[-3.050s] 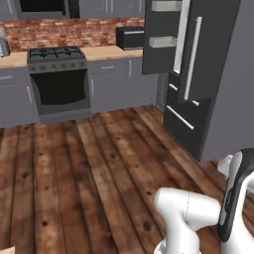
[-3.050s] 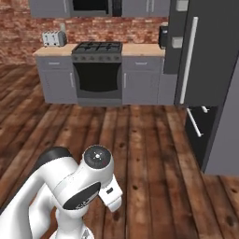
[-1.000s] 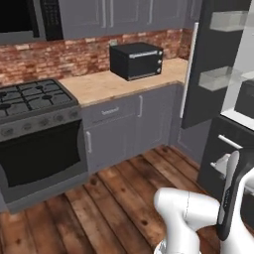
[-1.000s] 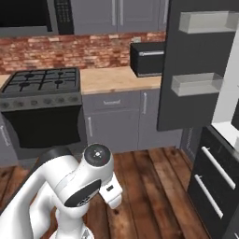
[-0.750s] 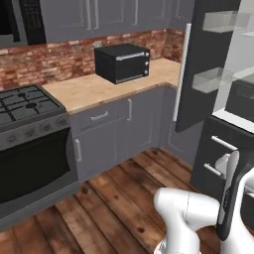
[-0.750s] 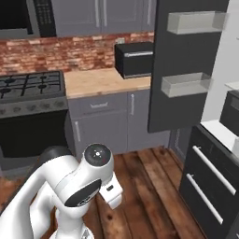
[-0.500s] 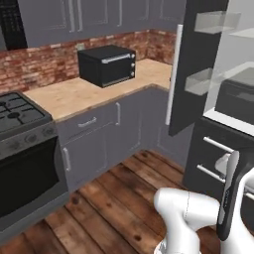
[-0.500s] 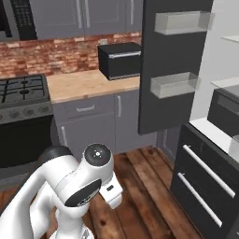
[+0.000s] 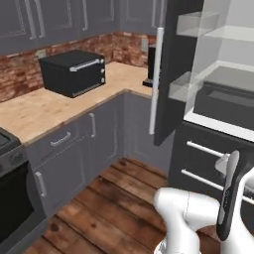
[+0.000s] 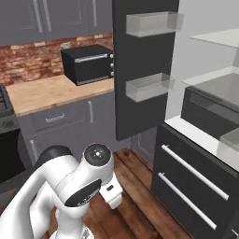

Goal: Gather the carrot and eggplant from the fridge and place them on a tray on the dining counter. Then gather the fishs from the fridge and place them on the other tray.

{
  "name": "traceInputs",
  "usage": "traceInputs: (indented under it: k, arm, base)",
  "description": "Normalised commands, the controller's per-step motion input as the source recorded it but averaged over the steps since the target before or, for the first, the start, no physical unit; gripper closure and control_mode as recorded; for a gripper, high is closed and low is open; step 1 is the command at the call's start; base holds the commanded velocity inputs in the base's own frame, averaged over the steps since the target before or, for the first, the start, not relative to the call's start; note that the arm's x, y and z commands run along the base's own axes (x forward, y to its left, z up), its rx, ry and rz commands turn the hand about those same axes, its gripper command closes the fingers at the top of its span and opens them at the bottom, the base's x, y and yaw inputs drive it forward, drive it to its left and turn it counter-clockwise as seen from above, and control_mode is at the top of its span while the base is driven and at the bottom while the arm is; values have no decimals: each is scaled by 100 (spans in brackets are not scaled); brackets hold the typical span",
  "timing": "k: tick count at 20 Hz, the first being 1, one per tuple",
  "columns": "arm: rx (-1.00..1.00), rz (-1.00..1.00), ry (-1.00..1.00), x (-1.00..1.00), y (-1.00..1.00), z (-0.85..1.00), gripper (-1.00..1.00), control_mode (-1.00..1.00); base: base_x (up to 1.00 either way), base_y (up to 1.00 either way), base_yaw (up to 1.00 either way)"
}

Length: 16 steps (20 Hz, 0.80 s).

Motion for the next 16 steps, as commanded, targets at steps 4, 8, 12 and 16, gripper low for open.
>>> traceInputs:
  k: [4, 8, 12, 16]
  arm:
    - [0, 0, 0, 0, 0, 0, -100, 100]
    - [0, 0, 0, 0, 0, 0, -100, 100]
    - [0, 0, 0, 0, 0, 0, -100, 100]
    - [0, 0, 0, 0, 0, 0, -100, 100]
  base:
    - [62, 0, -37]
    - [63, 0, -37]
    - [63, 0, -36]
    - [63, 0, -36]
